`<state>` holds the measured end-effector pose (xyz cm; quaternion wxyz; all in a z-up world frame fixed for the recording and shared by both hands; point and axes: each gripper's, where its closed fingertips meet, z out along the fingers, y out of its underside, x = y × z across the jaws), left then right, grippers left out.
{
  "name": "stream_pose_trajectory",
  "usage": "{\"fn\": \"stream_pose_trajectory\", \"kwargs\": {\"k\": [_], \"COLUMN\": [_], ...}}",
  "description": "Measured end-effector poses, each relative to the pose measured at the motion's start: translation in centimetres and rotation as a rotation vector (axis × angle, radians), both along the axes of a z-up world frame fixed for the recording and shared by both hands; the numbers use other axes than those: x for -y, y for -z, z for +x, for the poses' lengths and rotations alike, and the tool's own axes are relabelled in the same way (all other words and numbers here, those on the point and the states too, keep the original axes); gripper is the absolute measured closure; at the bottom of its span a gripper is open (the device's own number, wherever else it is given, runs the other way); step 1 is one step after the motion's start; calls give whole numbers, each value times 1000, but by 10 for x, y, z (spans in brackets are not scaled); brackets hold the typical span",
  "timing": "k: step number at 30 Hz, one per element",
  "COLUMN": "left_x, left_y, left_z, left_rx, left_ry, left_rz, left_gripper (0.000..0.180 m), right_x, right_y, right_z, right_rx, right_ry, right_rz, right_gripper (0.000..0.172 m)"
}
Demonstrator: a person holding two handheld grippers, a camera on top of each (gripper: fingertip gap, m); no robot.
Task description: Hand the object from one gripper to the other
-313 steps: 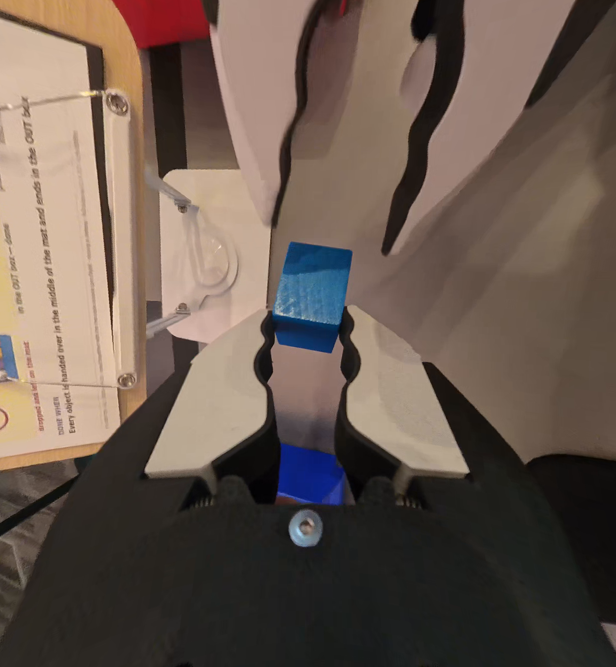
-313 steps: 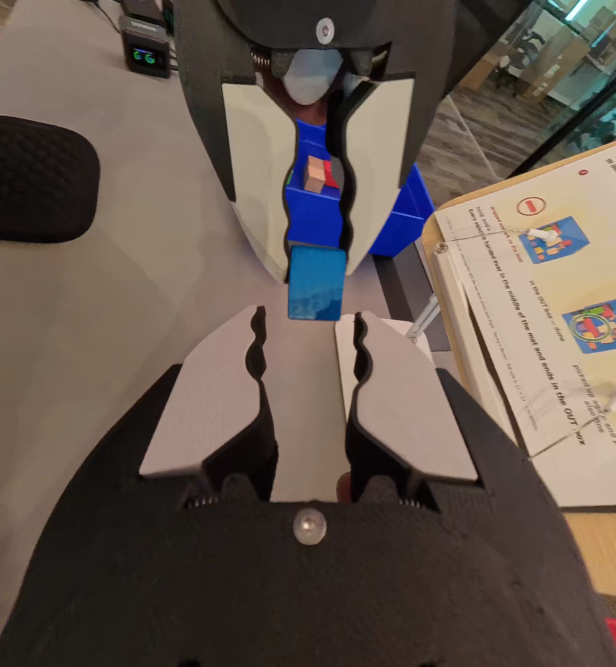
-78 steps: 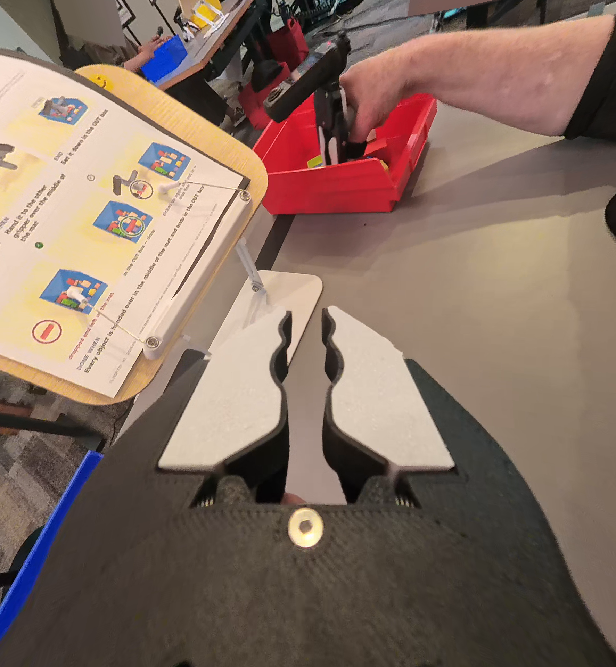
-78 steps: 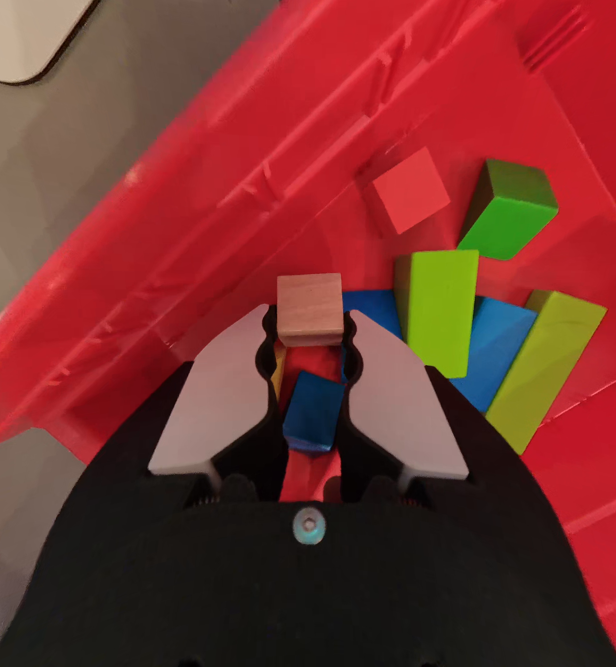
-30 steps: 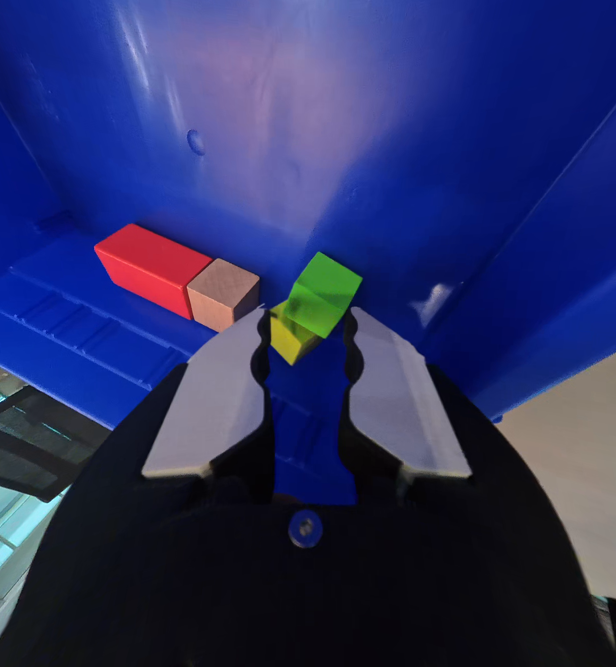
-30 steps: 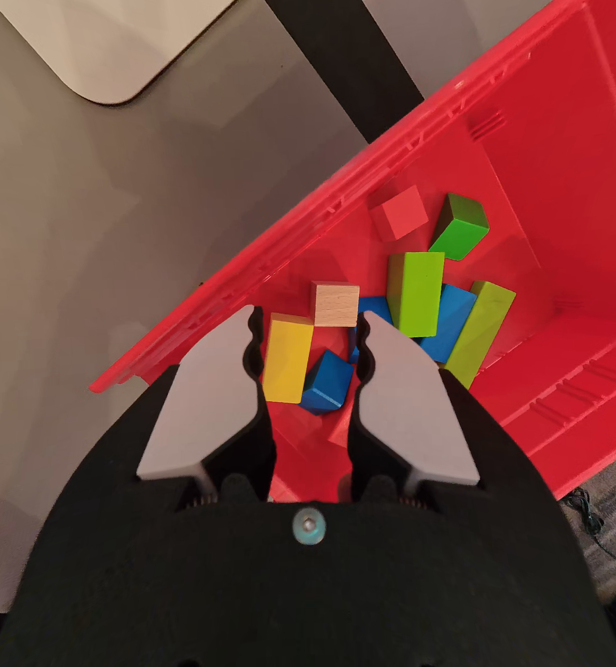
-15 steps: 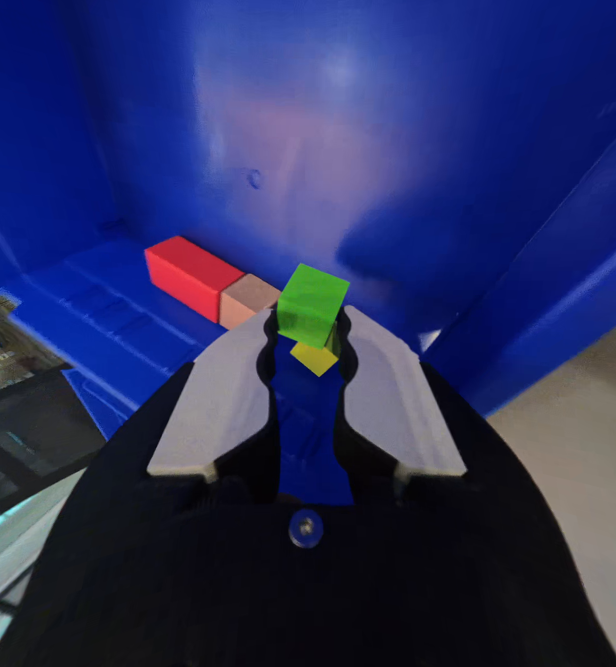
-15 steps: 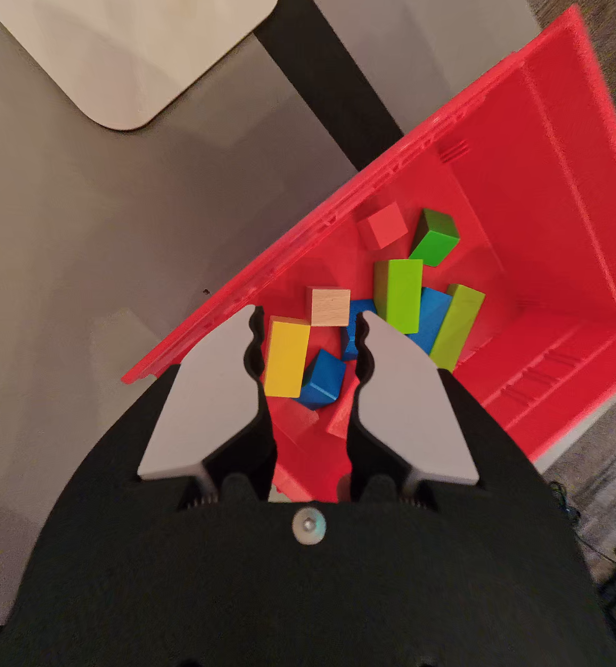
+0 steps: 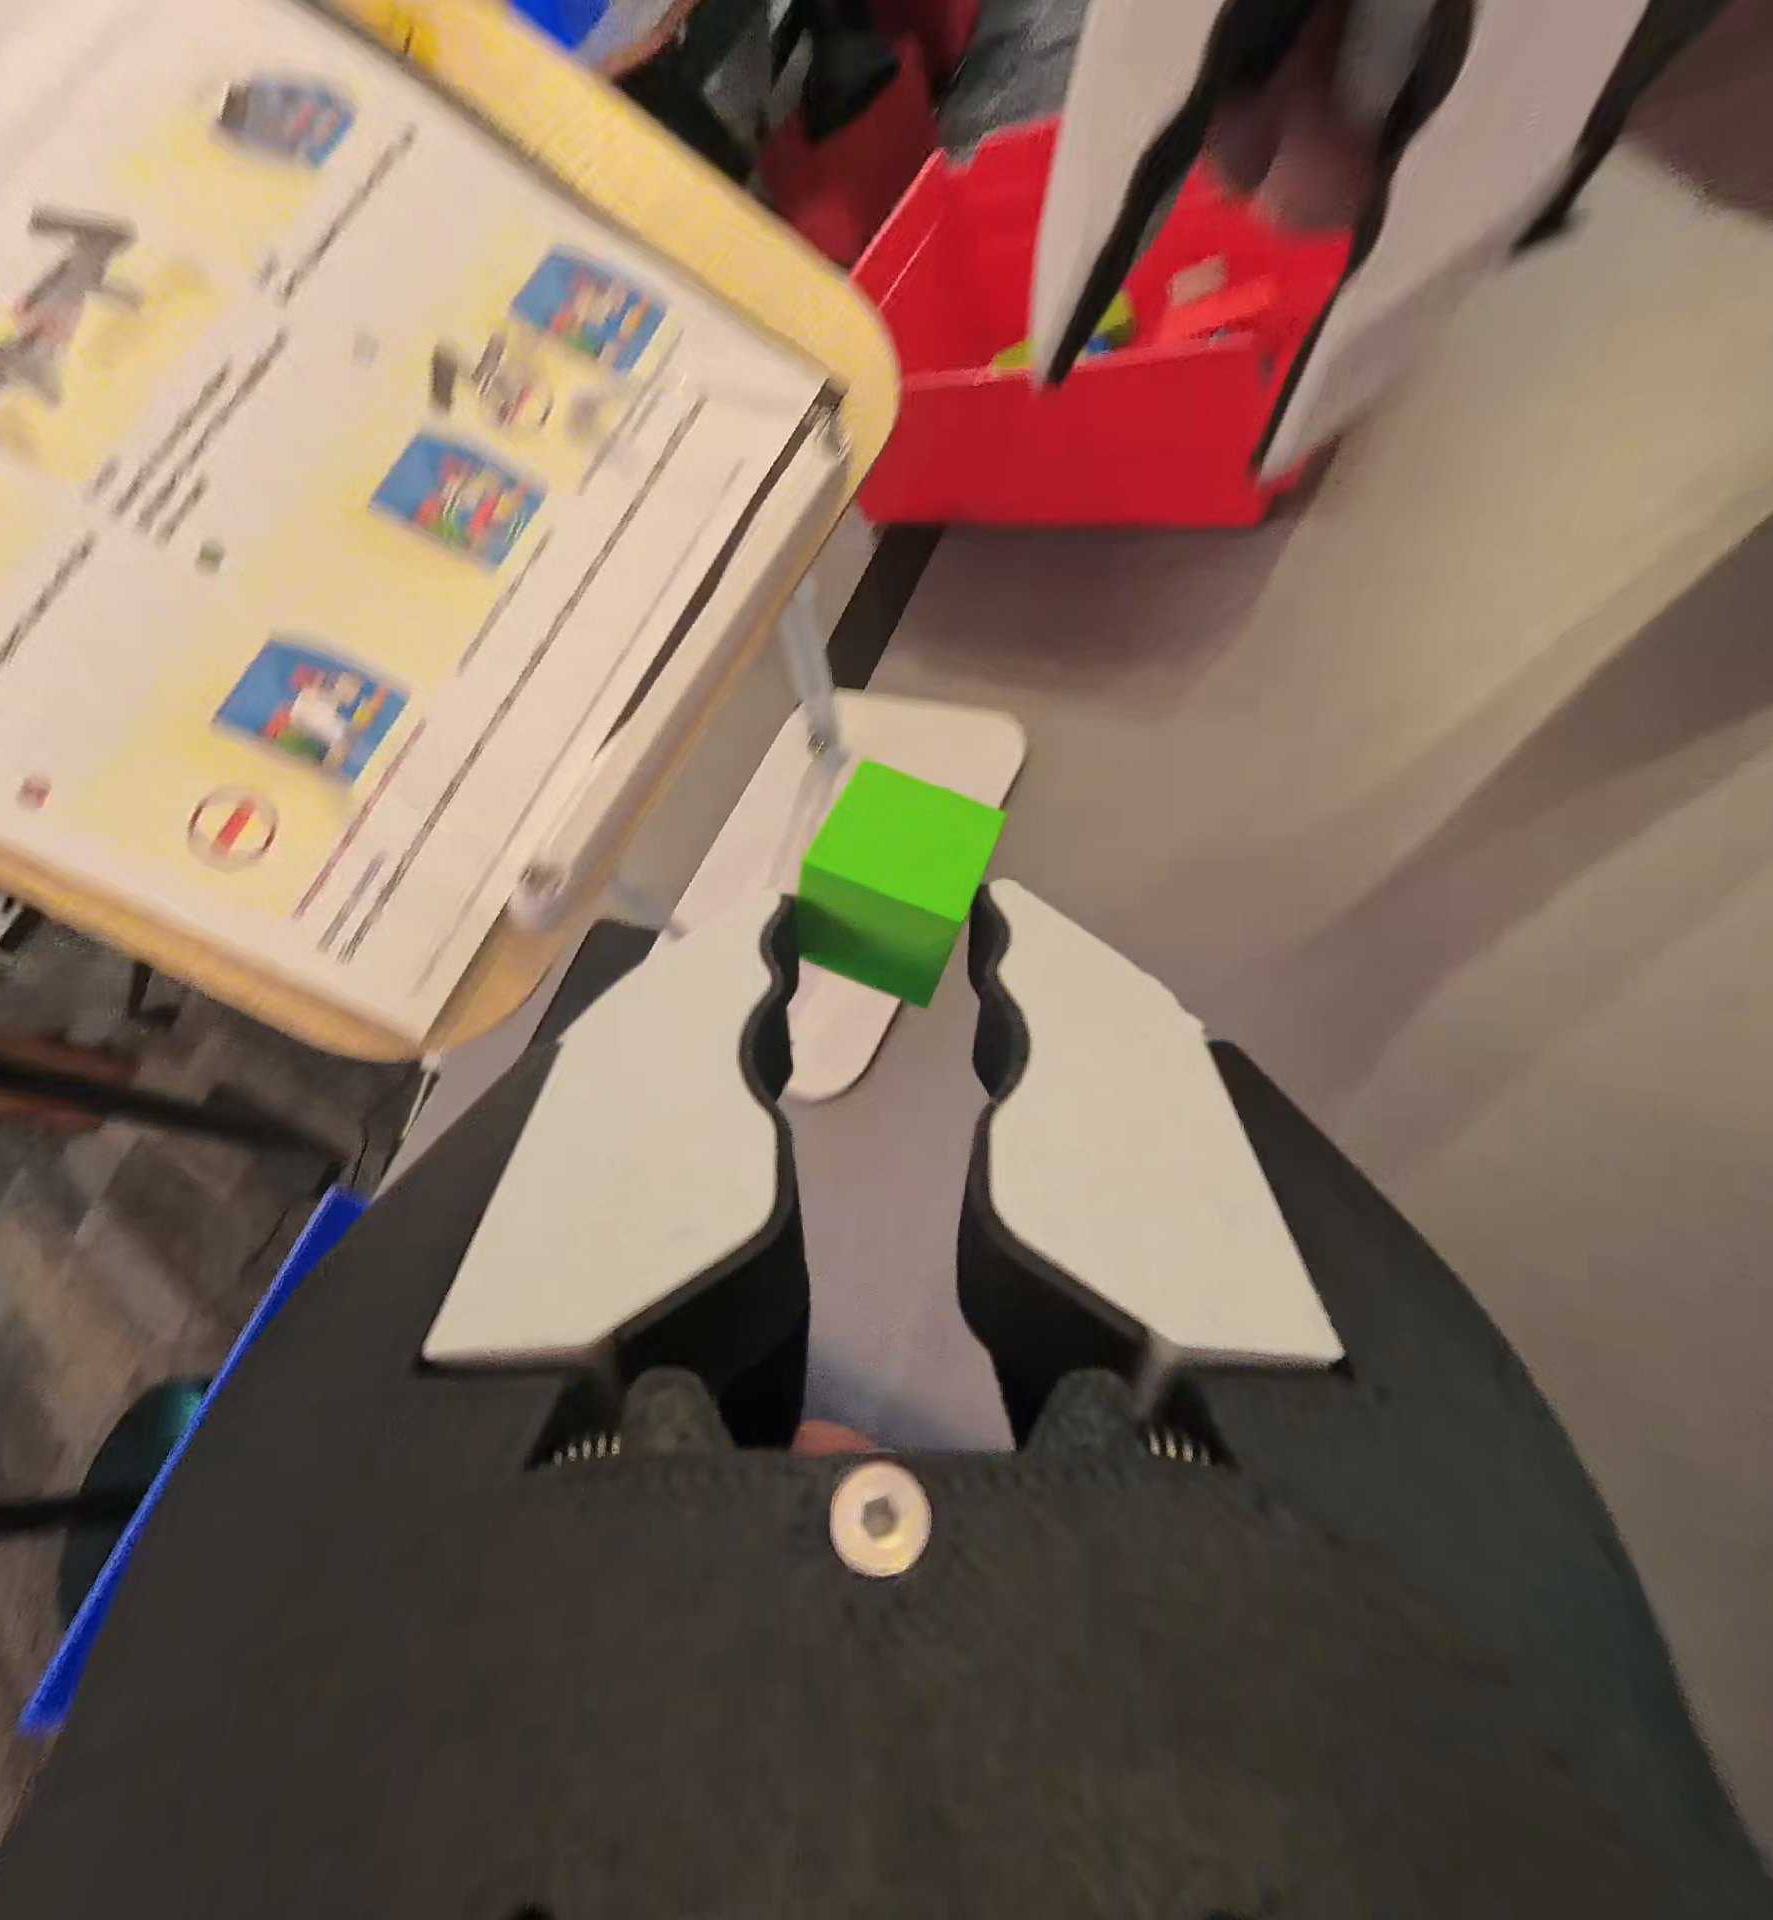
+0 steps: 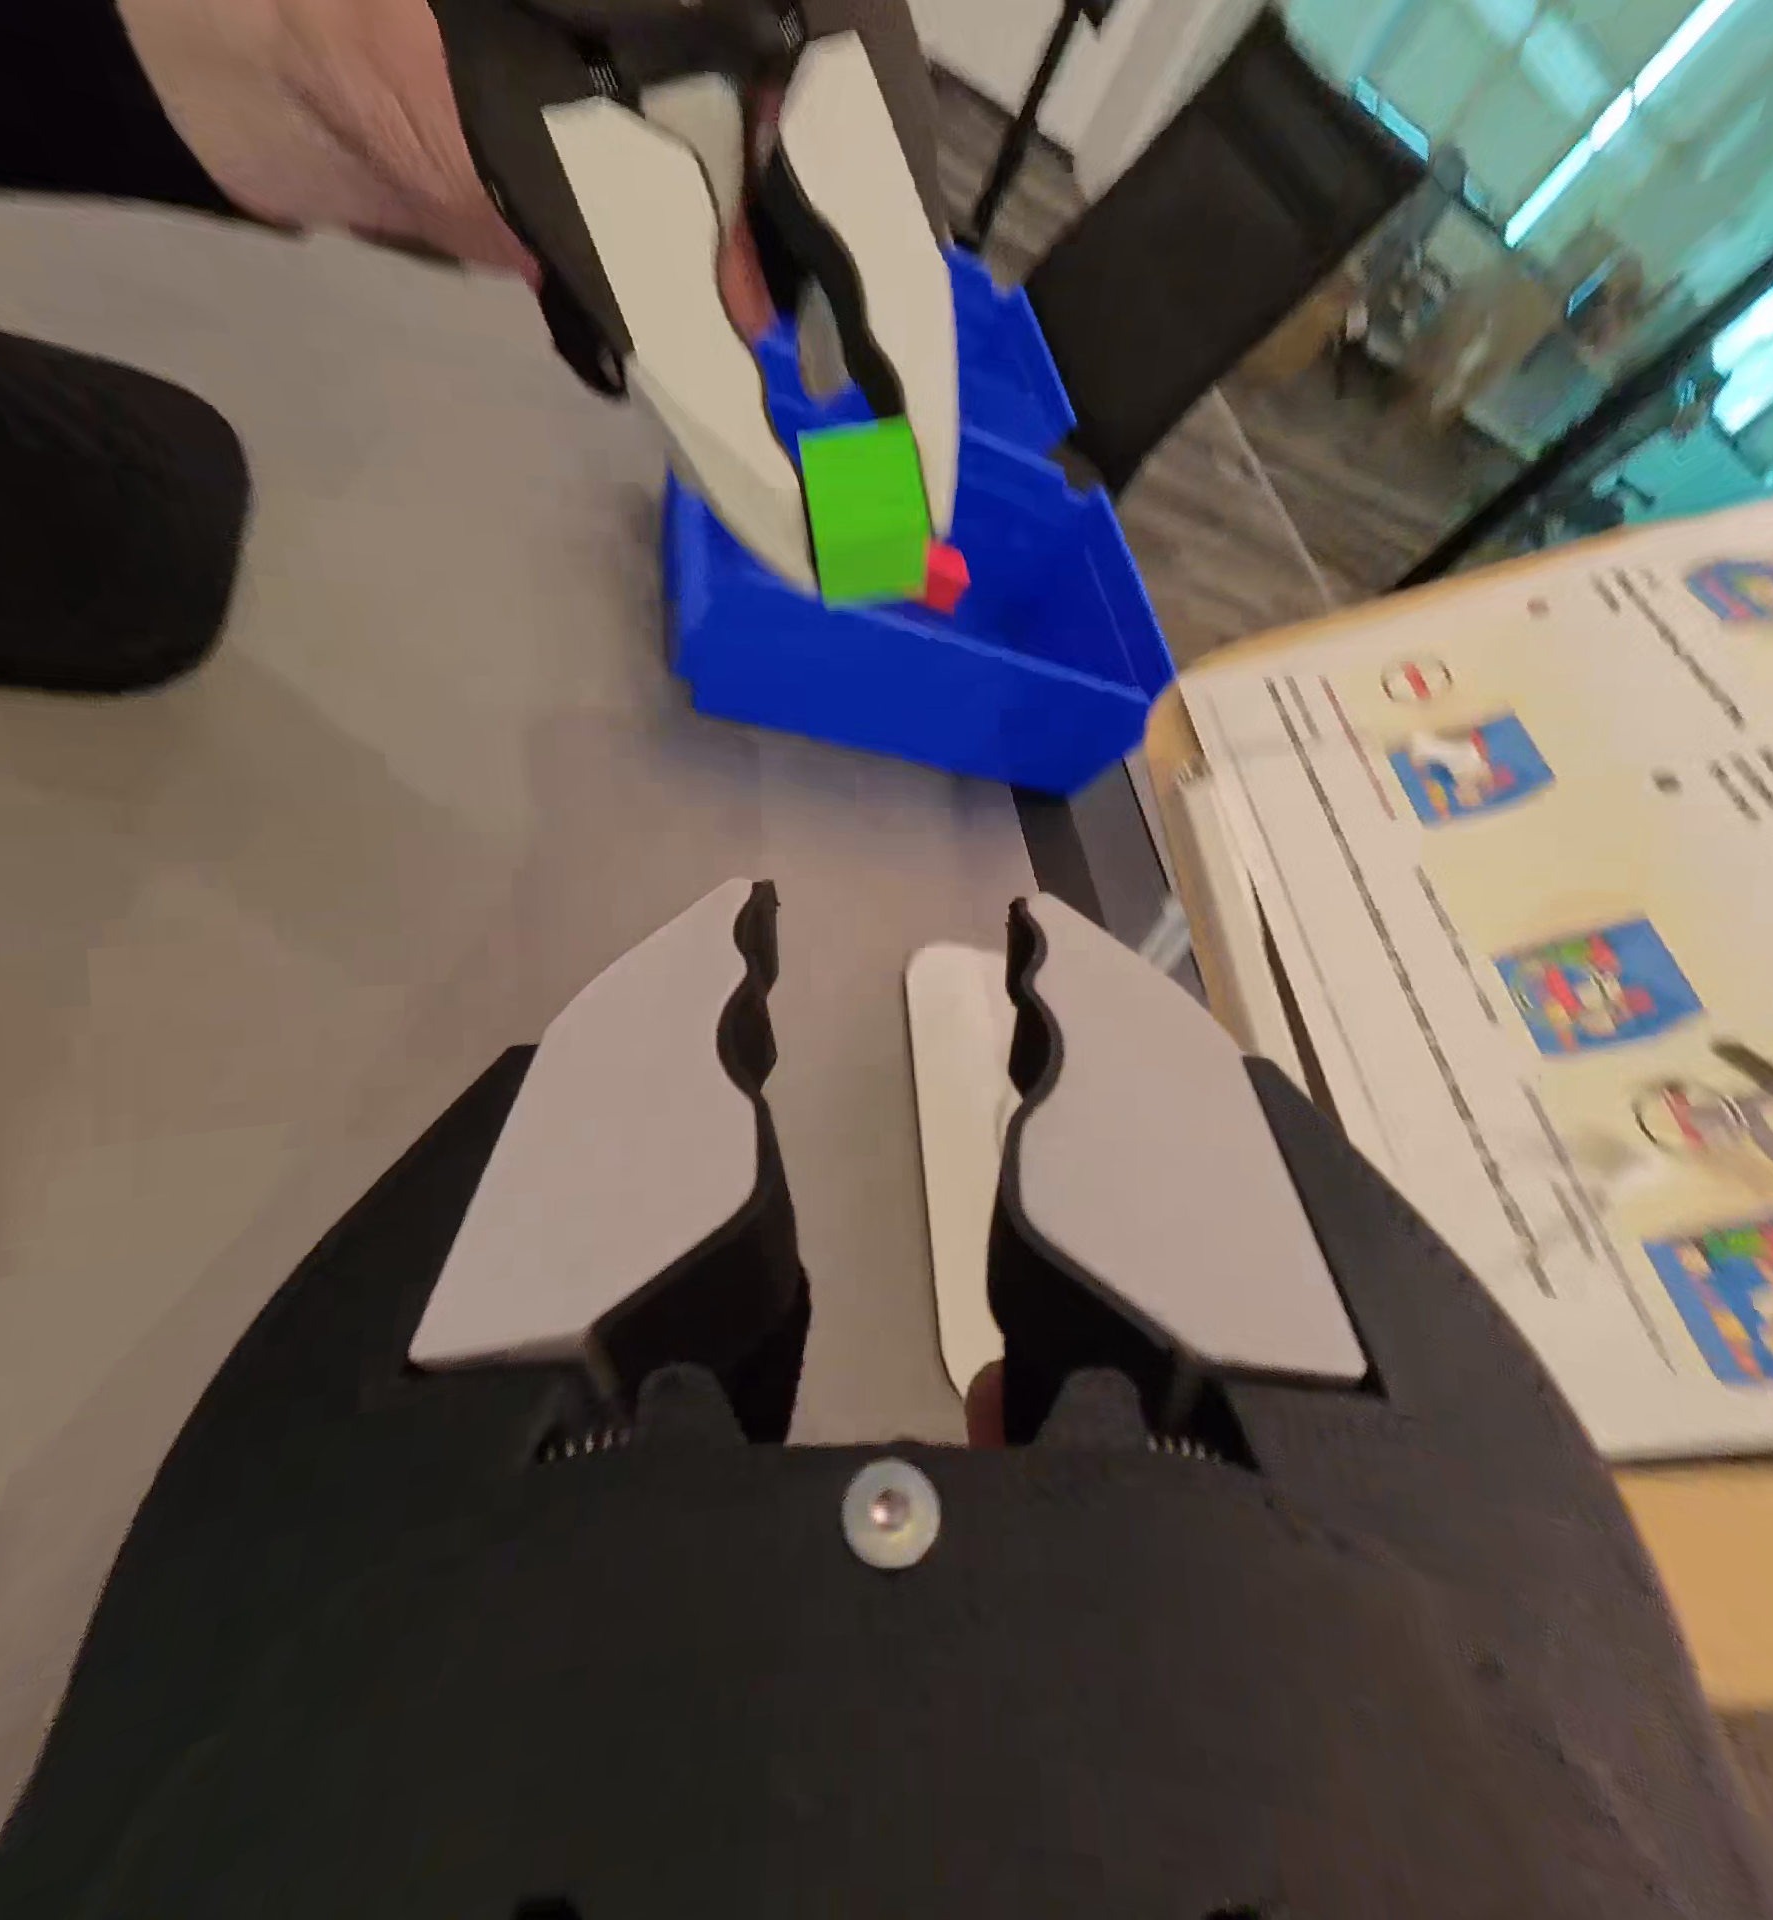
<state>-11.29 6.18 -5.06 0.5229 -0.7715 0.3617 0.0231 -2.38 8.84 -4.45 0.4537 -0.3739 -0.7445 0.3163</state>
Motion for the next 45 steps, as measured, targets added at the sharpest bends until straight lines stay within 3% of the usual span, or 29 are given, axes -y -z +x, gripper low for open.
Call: {"fn": "stream_pose_trajectory", "kwargs": {"k": [4,10,14,36,41,45], "left_x": [1,0,1,8,5,9], "left_y": [-4,-5,-11,-16,-26,-22], "left_z": [53,86,90,93,82,71], "left_rx": [19,30,51,55,55,67], "left_ry": [92,140,161,175,135,121], "left_rz": [-5,-4,9,59,91,71], "left_gripper": [149,149,149,150,156,170], "right_x": [25,37,40,43,-6,-106], "right_y": [-7,-12,-16,-20,-30,-15], "right_z": [-8,-2,2,5,34,91], "right_rx": [-114,-114,-114,-110,4,224], "right_ry": [-66,-137,-163,-185,-64,303], "right_rz": [-1,-66,-99,-150,-86,39], "right_gripper": [131,134,147,147,147,147]}}
